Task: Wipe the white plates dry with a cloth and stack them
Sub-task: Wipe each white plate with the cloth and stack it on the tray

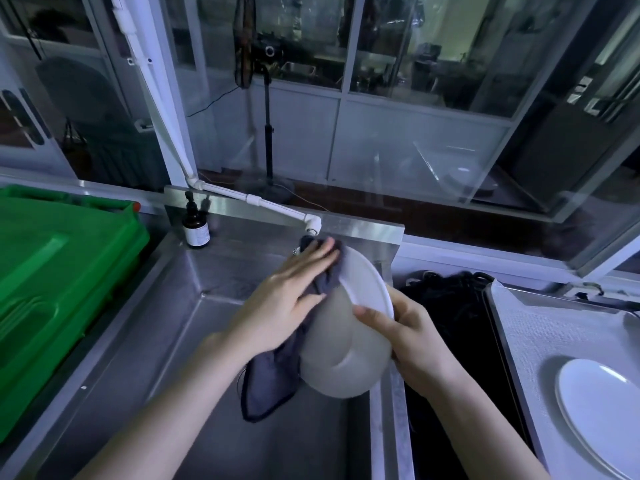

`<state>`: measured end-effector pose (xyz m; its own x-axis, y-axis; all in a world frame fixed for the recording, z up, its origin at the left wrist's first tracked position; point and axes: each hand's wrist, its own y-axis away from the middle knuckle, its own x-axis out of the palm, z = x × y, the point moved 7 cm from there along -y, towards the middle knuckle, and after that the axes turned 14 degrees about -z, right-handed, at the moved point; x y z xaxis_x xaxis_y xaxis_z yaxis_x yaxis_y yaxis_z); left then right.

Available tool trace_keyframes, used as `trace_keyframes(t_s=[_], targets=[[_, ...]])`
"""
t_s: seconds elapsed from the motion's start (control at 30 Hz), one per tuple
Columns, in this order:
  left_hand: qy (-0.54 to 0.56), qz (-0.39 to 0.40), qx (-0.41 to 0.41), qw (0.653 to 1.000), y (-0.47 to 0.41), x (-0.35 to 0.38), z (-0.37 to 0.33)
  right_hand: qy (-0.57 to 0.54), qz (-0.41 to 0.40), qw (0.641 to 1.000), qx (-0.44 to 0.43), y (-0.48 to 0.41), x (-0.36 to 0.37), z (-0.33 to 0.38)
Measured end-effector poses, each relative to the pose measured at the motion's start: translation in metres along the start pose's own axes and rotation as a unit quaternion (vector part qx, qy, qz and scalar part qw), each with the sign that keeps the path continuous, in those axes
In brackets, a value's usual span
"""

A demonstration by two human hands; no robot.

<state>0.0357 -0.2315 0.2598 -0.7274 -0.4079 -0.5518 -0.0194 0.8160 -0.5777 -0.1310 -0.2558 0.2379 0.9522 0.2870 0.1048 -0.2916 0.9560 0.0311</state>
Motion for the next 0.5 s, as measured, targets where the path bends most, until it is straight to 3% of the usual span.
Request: trace_keyframes(t_s=[0.1,0.27,0.4,0.5], targets=[[0.007,-0.051,-0.101,0.993,0.019,-0.016,0.026,-0.018,-0.007,1.0,0.005,0.001,-0.013,0.007],[0.033,-0.055,-0.094,0.993,0.037,-0.006,0.02,-0.013,0.008,1.0,0.022,0.001,-0.019,0.013],[0.027,-0.009,-0.017,0.999,0.012,0.005,0.0,0.004,0.023,0.999,0.045,0.003,-0.004,0.004],[0.037,-0.013,-0.041,0.998,0.006,-0.003,0.009,-0.013,0.009,0.999,0.05,0.001,-0.007,0.008]])
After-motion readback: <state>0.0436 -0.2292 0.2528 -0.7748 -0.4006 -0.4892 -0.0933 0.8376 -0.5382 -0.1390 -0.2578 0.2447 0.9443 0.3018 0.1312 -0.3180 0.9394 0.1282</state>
